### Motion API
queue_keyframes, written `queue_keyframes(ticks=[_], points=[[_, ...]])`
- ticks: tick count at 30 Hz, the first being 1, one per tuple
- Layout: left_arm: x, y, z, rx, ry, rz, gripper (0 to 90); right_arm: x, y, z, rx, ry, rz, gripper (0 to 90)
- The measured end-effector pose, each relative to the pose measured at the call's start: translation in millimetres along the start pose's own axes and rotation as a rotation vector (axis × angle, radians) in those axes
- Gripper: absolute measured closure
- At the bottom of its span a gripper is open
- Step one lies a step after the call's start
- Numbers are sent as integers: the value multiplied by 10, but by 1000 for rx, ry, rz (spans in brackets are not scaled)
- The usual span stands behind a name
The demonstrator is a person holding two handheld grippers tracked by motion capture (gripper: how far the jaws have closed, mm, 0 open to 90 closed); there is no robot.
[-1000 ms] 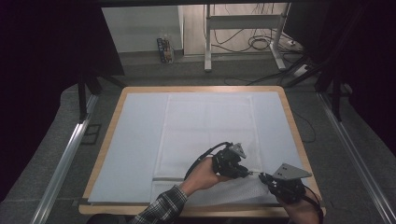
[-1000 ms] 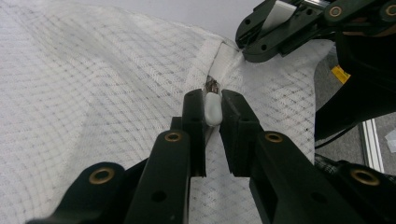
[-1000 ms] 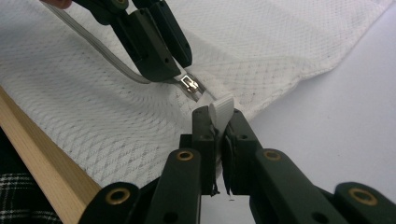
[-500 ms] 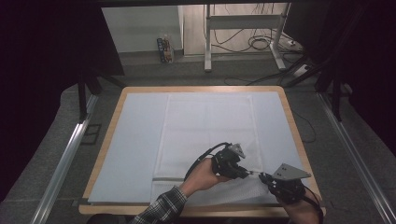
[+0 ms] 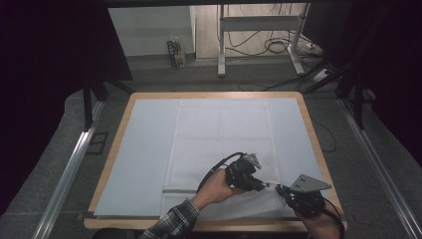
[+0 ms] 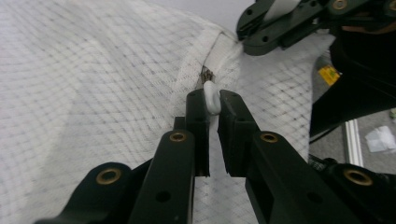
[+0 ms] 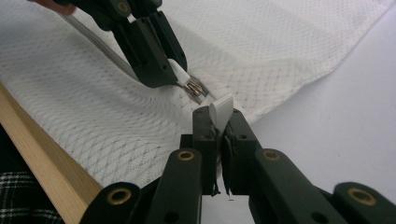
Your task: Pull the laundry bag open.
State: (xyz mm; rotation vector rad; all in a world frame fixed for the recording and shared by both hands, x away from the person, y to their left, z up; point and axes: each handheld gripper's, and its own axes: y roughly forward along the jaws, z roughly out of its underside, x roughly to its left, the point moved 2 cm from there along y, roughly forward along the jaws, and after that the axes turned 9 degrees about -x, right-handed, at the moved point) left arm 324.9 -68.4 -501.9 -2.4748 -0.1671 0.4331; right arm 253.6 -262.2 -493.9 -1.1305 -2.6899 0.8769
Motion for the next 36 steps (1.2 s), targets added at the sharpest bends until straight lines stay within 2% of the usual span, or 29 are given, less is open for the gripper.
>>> queue_keyframes(ticks=[10,21,26,28,31,33,36], points=[[11,7,-11,-21,-35,33,789,9,12,7,16,-25,10,840],[42,8,2,-2,-70,12,865,16,5,-2,8,-28,10,840],[48,-17,2,-28,-68,16,872,-3,9,7,9,-9,-2,823],[48,-32,-2,-38,-71,21,872,-20,8,10,8,9,-6,765],[45,-54,-7,-47,-61,27,872,-59,22,25,10,52,-15,622],[42,-67,-4,-47,-51,29,872,-98,45,35,21,99,-24,508],[41,-81,15,-59,-45,45,872,-166,88,68,32,165,-51,390]])
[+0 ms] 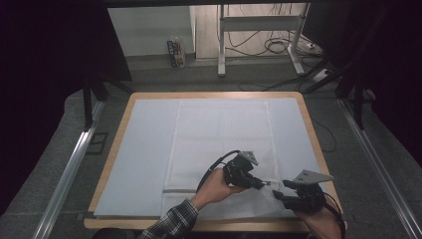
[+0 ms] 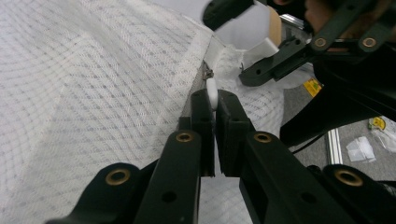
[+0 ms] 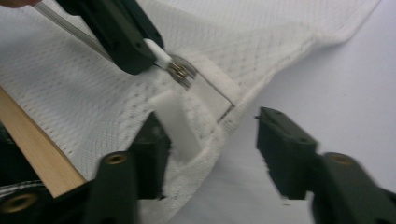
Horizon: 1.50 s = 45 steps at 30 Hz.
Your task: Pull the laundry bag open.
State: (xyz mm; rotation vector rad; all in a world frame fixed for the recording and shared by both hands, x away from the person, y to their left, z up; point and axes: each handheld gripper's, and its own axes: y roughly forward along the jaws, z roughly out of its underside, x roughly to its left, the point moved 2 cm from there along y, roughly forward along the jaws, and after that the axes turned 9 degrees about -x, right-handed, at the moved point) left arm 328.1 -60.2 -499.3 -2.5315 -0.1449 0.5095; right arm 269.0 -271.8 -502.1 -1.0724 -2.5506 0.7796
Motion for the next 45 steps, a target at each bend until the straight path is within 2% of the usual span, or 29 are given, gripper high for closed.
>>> queue_keyframes(ticks=[3,6,9,11,16,19,22,25,33,39,45], points=[[16,-18,21,-11,2,21,871,-83,51,22,2,71,-73,340],[33,-26,37,-19,-4,29,871,-146,102,32,-7,121,-144,354],[47,-23,47,-18,-1,37,871,-185,132,14,-20,166,-217,474],[48,-11,50,-8,4,33,869,-198,138,2,-30,170,-236,553],[61,19,72,18,15,22,860,-187,86,-31,-61,151,-211,770],[69,49,90,26,6,16,853,-175,62,-51,-74,144,-206,816],[71,71,90,29,-7,14,812,-146,65,-65,-67,132,-193,830],[60,94,79,25,-18,4,812,-130,70,-74,-71,124,-192,831],[39,157,66,37,-29,-35,856,-117,57,-86,-72,129,-188,831],[21,160,57,44,-23,-52,868,-108,63,-90,-68,132,-172,826],[21,140,61,43,-15,-52,870,-101,75,-106,-66,132,-155,830]])
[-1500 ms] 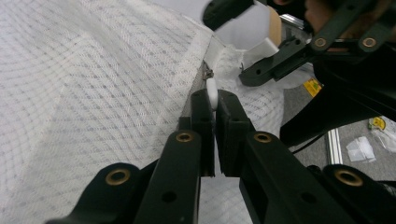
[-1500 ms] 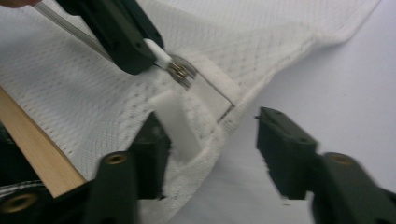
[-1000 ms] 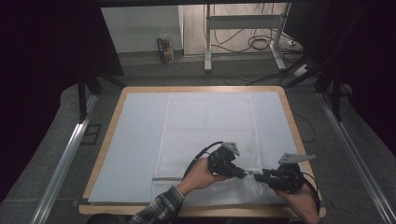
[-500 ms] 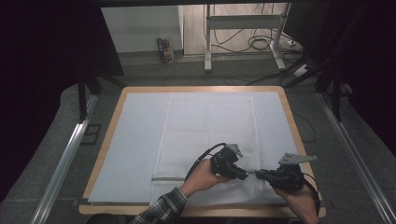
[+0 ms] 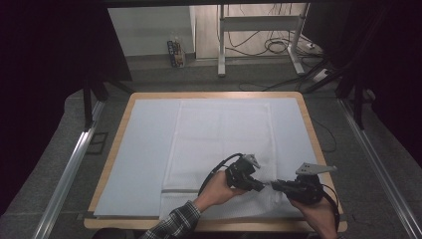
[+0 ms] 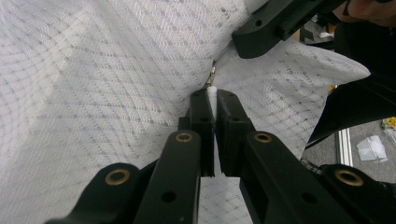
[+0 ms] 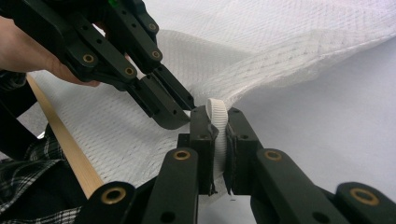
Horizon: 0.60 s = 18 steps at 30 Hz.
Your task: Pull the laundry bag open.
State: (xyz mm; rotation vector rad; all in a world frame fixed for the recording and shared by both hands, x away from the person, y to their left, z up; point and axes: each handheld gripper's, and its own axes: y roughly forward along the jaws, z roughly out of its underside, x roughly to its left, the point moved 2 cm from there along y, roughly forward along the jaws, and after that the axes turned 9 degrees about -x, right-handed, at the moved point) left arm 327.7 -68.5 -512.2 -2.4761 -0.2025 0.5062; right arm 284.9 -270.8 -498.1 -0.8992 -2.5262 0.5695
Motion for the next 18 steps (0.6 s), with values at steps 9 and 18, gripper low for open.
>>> queue_keyframes(ticks=[9,18], points=[[-55,-47,36,2,88,-1,874,18,-7,6,38,-21,50,848],[-24,-96,63,-2,76,12,876,42,6,5,58,-38,97,854]])
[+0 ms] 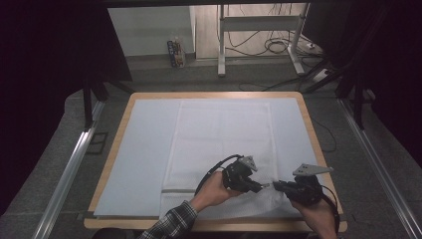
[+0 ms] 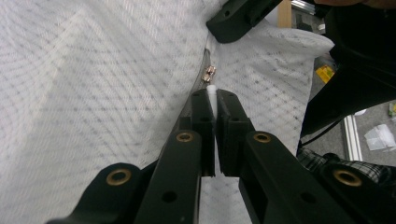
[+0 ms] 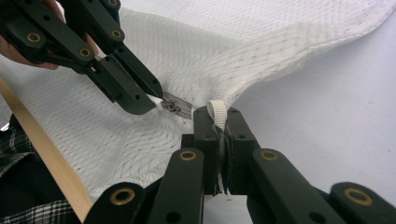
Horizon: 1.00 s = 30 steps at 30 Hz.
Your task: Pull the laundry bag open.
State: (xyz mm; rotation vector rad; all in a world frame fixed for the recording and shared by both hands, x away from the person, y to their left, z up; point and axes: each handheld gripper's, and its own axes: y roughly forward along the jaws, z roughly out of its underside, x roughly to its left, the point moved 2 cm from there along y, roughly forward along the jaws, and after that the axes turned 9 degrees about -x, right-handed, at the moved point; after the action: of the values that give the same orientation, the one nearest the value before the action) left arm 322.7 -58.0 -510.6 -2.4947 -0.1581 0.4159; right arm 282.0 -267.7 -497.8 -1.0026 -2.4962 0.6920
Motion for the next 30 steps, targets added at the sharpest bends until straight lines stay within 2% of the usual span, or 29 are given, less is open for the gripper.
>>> queue_keyframes(ticks=[3,7,9,10,11,15,23,26,27,30], points=[[11,-15,20,-2,-8,4,876,-2,5,4,10,-6,17,855],[30,-33,32,-16,-28,15,876,1,6,2,8,-2,13,855],[38,-49,47,-15,-38,10,876,-1,7,5,12,-3,29,856],[49,-60,58,-24,-52,21,876,-11,5,10,14,-2,32,856],[56,-67,63,-25,-52,20,876,-16,3,14,10,12,19,856],[82,-102,92,-32,-69,22,876,-13,3,14,16,4,32,856],[63,-119,88,-21,-47,15,876,-2,8,13,18,4,26,856],[43,-122,92,-8,-27,-5,876,2,14,15,19,-3,30,857],[40,-129,100,0,-23,-13,876,0,15,18,24,-11,47,857],[50,-169,127,-6,-35,-15,876,-21,1,31,30,5,50,857]])
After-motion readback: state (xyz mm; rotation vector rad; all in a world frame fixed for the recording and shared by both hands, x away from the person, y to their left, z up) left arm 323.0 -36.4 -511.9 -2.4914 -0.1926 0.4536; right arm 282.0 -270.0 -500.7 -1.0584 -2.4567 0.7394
